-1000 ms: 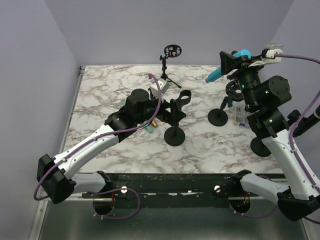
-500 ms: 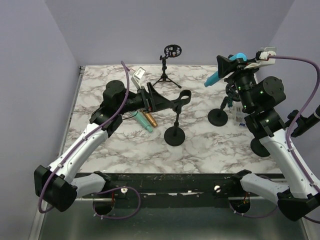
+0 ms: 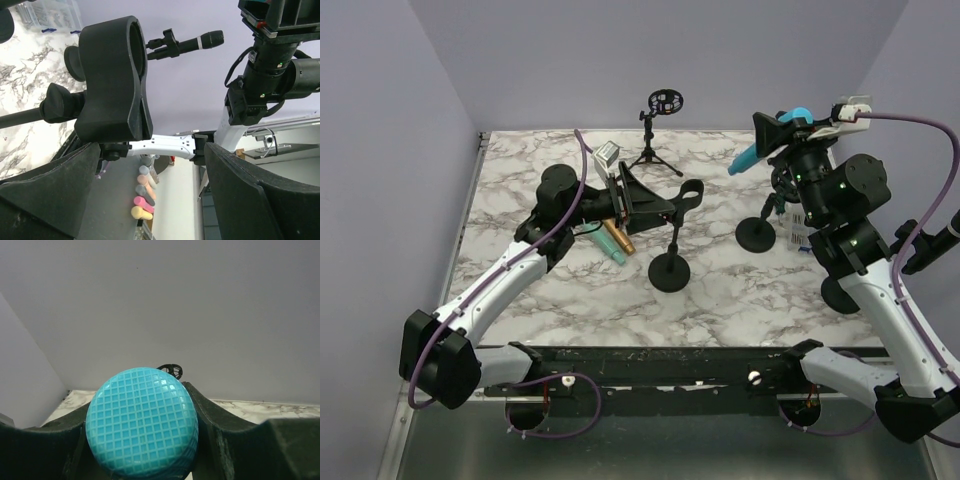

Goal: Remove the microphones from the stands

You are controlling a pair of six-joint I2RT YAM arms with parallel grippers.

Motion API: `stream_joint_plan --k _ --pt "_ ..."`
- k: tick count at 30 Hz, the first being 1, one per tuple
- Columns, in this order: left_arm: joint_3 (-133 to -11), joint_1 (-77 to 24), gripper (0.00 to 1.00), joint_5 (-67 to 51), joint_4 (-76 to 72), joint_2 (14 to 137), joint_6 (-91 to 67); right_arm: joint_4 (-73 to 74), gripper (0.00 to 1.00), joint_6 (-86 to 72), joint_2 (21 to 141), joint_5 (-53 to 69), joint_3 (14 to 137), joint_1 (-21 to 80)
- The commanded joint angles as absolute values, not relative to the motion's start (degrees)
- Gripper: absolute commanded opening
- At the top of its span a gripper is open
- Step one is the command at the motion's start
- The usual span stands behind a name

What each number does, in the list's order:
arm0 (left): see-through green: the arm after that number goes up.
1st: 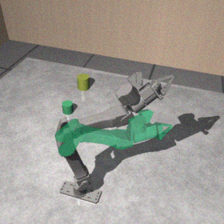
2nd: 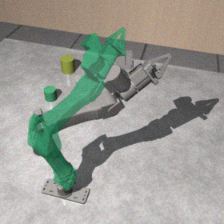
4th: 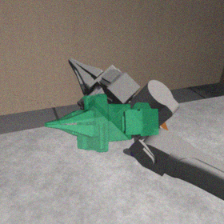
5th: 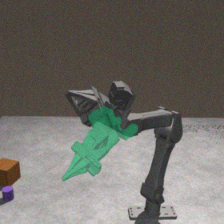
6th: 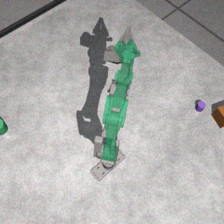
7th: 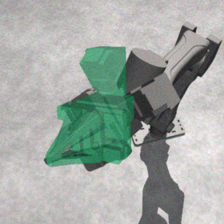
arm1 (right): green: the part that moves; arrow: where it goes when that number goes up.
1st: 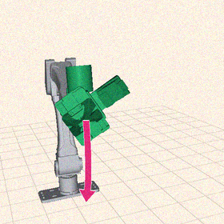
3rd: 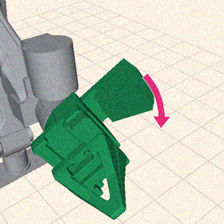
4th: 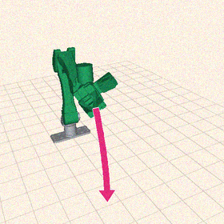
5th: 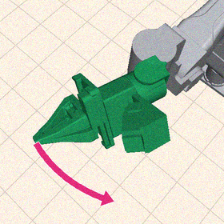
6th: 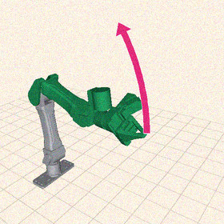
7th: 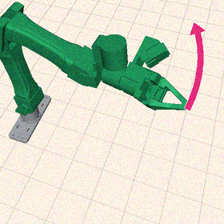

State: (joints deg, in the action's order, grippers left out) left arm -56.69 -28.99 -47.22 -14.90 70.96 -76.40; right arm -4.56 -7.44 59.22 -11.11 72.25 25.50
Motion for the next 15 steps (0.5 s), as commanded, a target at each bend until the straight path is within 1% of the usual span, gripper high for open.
stream_joint_plan --k 1,5,10,15 --pt "-56.02 -28.94 0.86 -45.75 -15.42 71.54 -77.68 -6.02 0.01 -7.72 58.32 -11.61 71.63 25.40" --pt "-55.72 -29.00 0.86 -46.08 -16.94 73.38 -78.60 -6.06 0.01 -8.11 59.13 -10.86 71.59 25.40" --pt "-53.91 -29.00 0.86 -45.11 -17.81 72.85 -78.57 -5.18 0.01 -7.51 61.47 -11.70 72.19 25.40" --pt "-51.52 -28.92 0.93 -42.80 -12.57 69.05 -73.15 -0.62 0.01 -7.46 66.33 -13.28 75.18 25.40"
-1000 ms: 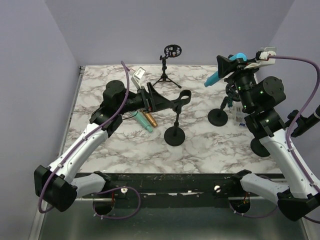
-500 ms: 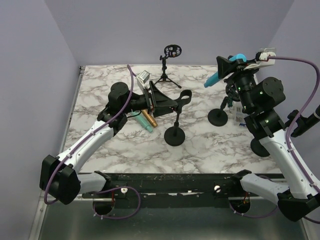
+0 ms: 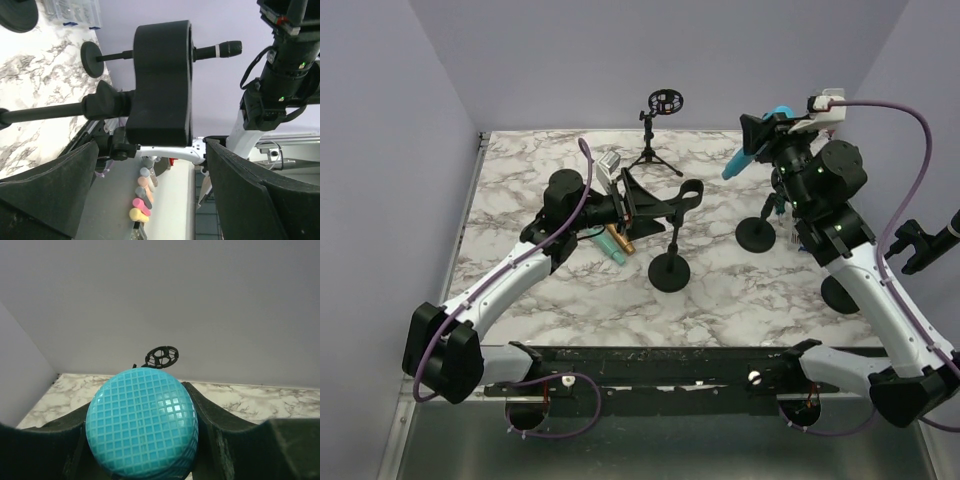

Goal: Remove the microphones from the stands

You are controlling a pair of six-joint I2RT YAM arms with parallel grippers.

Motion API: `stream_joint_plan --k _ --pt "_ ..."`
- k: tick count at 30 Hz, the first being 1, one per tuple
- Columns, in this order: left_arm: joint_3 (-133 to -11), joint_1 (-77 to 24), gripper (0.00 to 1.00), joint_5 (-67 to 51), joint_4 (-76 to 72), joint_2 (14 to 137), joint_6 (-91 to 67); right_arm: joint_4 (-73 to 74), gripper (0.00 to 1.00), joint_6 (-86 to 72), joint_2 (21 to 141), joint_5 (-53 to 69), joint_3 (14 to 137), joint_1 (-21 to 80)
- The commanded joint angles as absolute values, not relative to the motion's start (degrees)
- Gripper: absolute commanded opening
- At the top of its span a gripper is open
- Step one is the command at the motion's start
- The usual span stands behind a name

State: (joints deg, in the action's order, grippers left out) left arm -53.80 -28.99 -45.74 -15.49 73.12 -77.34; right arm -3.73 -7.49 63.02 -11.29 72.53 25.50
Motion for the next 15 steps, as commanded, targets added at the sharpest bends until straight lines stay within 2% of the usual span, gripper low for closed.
stream_joint_plan --k 1,8,15 --pt "-50.84 -28.85 0.93 -42.18 -11.61 68.09 -72.08 -0.25 0.01 -7.53 67.12 -13.51 75.40 25.40" --pt "-47.54 -26.81 0.94 -35.07 -2.69 58.78 -57.33 -3.38 0.00 -9.51 68.49 -8.32 77.58 25.47" --pt "-55.96 -26.54 0.94 -29.56 6.86 51.00 -35.70 -4.92 0.01 -11.40 73.64 -1.89 88.27 25.42"
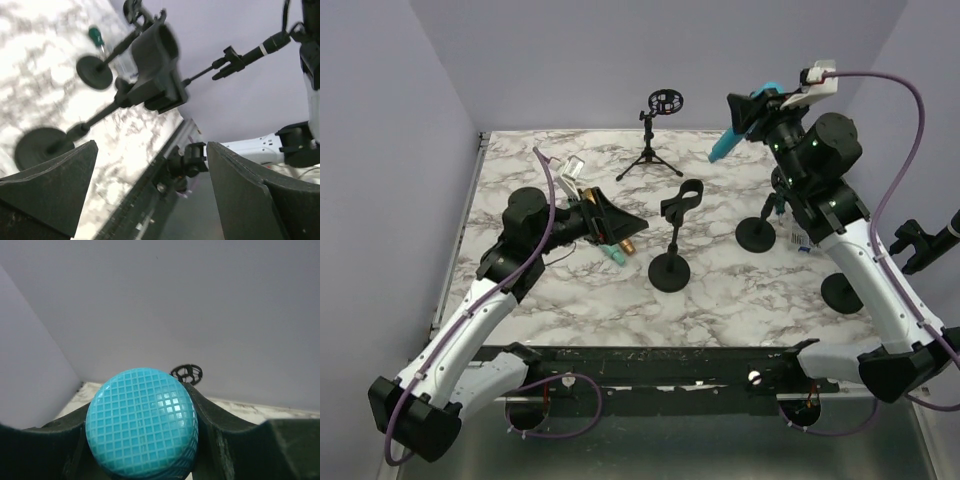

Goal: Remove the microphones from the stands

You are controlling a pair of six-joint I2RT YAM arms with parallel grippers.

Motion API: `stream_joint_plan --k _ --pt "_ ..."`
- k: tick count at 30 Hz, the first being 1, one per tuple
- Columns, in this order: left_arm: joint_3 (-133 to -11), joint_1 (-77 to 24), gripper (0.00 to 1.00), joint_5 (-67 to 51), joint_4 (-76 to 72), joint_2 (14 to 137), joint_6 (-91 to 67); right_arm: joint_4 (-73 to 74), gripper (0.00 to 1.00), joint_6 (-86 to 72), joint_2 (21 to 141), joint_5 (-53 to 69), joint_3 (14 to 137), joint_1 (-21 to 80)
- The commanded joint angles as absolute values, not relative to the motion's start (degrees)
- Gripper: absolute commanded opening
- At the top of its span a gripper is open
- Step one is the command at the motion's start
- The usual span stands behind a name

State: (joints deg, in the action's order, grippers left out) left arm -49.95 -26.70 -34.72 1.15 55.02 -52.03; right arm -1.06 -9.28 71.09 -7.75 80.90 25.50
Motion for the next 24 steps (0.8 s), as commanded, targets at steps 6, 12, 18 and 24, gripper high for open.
stream_joint_plan --k 6,12,18,24 --pt "-65.31 -26.50 0.99 -27.63 12.77 48.85 -26.63 -5.52 0.00 -24.04 82.45 18.53 99.68 25.49" --pt "-75.93 -26.52 0.97 -14.32 25.03 47.79 -18.92 -12.43 0.01 -39.50 90.60 35.15 101.62 29.40" --pt "-80.67 -26.54 0.94 -9.95 36.29 50.58 -18.29 -12.94 0.01 -41.11 94.10 35.18 98.84 36.64" --pt "-74.89 -26.54 0.82 -15.33 32.03 51.58 -23.23 -9.94 0.01 -40.00 97.19 35.38 99.82 40.73"
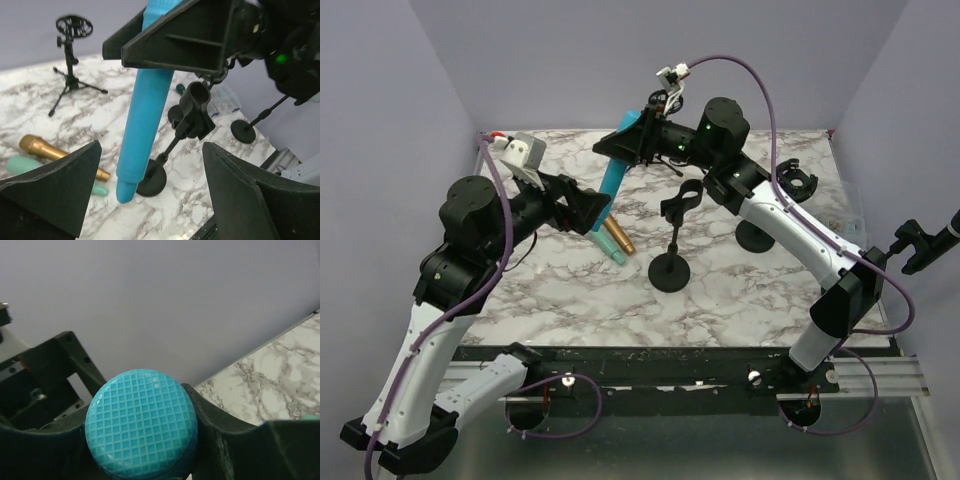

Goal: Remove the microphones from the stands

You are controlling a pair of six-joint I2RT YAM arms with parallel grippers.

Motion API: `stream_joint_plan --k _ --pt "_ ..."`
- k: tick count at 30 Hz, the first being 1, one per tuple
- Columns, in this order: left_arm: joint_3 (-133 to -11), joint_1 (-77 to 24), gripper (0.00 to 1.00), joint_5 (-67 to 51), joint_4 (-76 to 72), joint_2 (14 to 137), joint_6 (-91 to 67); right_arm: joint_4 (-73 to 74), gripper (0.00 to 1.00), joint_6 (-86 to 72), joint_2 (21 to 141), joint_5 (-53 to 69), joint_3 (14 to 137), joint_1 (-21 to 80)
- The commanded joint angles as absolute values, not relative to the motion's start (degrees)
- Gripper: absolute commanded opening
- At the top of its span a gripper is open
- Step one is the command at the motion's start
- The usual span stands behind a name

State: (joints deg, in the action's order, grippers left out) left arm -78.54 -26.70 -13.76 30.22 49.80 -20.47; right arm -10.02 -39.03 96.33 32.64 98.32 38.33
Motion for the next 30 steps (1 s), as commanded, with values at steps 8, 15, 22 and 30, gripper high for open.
stream_joint_plan --k 8,15,22,30 --pt "-71.22 -26.54 0.78 -15.71 27.16 51.54 -24.14 -9.55 0.01 -40.16 97.72 35.38 97.50 43.19" --pt "-69.79 -26.54 0.71 -16.77 25.96 52.34 -25.91 -9.36 0.01 -40.14 98.47 35.32 96.44 44.67" --pt "-69.43 -26.54 0.50 -14.58 26.09 52.25 -25.51 -9.05 0.01 -40.27 99.20 36.03 96.86 46.48" --pt "-67.13 -26.50 0.00 -11.31 25.36 50.33 -25.39 -7.28 0.29 -38.22 98.21 33.58 96.50 47.08"
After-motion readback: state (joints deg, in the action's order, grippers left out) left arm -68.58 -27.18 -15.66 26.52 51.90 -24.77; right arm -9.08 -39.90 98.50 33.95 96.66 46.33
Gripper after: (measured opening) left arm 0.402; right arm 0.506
